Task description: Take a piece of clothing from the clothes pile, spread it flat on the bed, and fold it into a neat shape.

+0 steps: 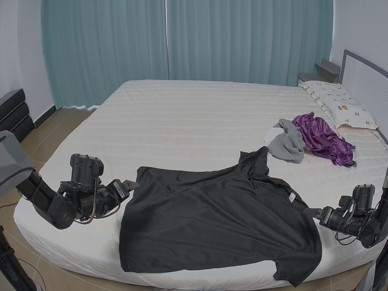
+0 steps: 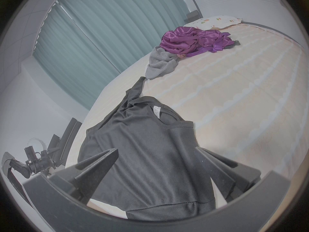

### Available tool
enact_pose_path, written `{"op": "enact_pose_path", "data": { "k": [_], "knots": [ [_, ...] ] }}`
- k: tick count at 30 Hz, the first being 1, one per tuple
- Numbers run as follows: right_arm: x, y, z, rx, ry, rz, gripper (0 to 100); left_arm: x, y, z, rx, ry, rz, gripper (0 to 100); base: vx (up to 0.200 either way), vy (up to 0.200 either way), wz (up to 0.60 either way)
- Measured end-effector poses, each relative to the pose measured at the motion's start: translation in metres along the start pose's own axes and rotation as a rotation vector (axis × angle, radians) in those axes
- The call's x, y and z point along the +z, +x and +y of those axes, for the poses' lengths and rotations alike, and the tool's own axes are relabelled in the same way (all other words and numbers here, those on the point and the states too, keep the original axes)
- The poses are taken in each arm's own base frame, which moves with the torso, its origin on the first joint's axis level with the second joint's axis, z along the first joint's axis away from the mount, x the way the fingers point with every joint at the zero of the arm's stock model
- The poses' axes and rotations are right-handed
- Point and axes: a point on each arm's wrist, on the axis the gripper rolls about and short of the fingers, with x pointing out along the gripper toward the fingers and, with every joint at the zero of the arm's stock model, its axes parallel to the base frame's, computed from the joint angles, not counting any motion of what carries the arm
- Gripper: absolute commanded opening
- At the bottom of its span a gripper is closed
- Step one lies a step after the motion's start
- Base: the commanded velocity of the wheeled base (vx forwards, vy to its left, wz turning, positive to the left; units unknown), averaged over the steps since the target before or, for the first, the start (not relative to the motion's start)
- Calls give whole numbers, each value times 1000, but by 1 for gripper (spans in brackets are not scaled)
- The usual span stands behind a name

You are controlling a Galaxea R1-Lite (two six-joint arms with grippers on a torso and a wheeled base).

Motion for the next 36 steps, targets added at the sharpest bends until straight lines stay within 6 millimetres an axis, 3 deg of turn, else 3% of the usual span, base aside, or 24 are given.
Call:
{"op": "enact_pose_path", "data": {
  "k": [5, 14, 23, 30, 36],
  "knots": [
    [1, 1, 1, 7, 15, -5, 100, 15, 27, -12, -13, 1, -16, 100, 0, 0, 0],
    [0, 1, 2, 14, 26, 4, 100, 44, 99, -29, -62, -3, -72, 100, 0, 0, 0],
    [-4, 3, 4, 20, 28, 29, 100, 68, 164, -17, -26, -32, -194, 100, 0, 0, 0],
    [-6, 5, 6, 26, 27, 39, 100, 67, 191, -1, -4, -47, -198, 100, 0, 0, 0],
    [-5, 5, 6, 27, 27, 38, 100, 64, 201, 3, -15, -46, -178, 100, 0, 0, 0]
  ]
}}
